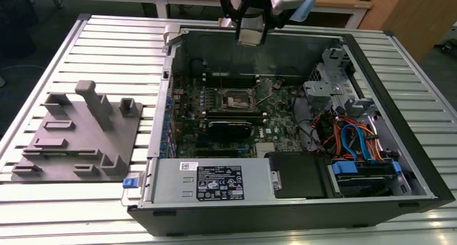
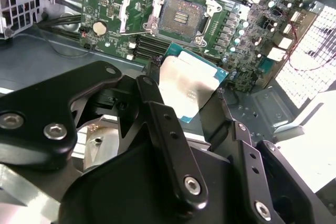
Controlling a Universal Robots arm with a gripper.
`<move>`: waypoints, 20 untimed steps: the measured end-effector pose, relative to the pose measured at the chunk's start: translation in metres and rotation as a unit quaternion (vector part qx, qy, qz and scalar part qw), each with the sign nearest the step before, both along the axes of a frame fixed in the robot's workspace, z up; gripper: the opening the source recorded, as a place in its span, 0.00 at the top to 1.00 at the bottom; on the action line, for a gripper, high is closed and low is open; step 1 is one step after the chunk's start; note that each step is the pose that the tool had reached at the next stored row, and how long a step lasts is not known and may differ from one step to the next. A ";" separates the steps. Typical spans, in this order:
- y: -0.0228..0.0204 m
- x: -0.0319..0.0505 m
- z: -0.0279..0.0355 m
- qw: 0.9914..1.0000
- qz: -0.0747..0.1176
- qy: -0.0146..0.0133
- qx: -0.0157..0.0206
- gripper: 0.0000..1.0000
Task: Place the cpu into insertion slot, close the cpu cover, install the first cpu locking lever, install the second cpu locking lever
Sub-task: 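Place the cpu into insertion slot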
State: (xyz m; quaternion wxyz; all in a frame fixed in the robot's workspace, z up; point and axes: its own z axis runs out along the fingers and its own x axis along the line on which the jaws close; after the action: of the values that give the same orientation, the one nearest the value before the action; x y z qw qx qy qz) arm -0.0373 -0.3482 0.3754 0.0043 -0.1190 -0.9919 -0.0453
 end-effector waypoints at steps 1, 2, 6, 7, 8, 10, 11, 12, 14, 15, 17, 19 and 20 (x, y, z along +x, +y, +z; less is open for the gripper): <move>0.0000 0.0000 0.0000 1.000 -0.005 0.000 0.000 0.46; 0.0000 0.0000 -0.0001 1.000 -0.011 0.000 0.000 0.46; 0.0000 0.0000 -0.0004 0.999 -0.037 0.000 0.000 0.46; 0.0000 0.0000 -0.0005 0.999 -0.042 0.000 0.000 0.46; 0.0000 0.0000 -0.0006 0.999 -0.047 0.000 0.000 0.46; 0.0000 0.0000 -0.0006 0.998 -0.057 0.000 0.000 0.46; 0.0000 0.0000 -0.0007 0.998 -0.060 0.000 0.000 0.46; 0.0000 0.0000 -0.0007 0.998 -0.061 0.000 0.000 0.46; 0.0000 0.0000 -0.0007 0.998 -0.061 0.000 0.000 0.46; 0.0000 0.0000 -0.0007 0.998 -0.061 0.000 0.000 0.46; 0.0000 0.0000 -0.0007 0.998 -0.061 0.000 0.000 0.46; 0.0000 0.0000 -0.0007 0.998 -0.064 0.000 0.000 0.46; 0.0000 0.0000 -0.0007 0.998 -0.066 0.000 0.000 0.46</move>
State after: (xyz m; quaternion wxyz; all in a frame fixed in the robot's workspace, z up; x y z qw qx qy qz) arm -0.0373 -0.3482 0.3747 0.0013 -0.1843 -0.9818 -0.0454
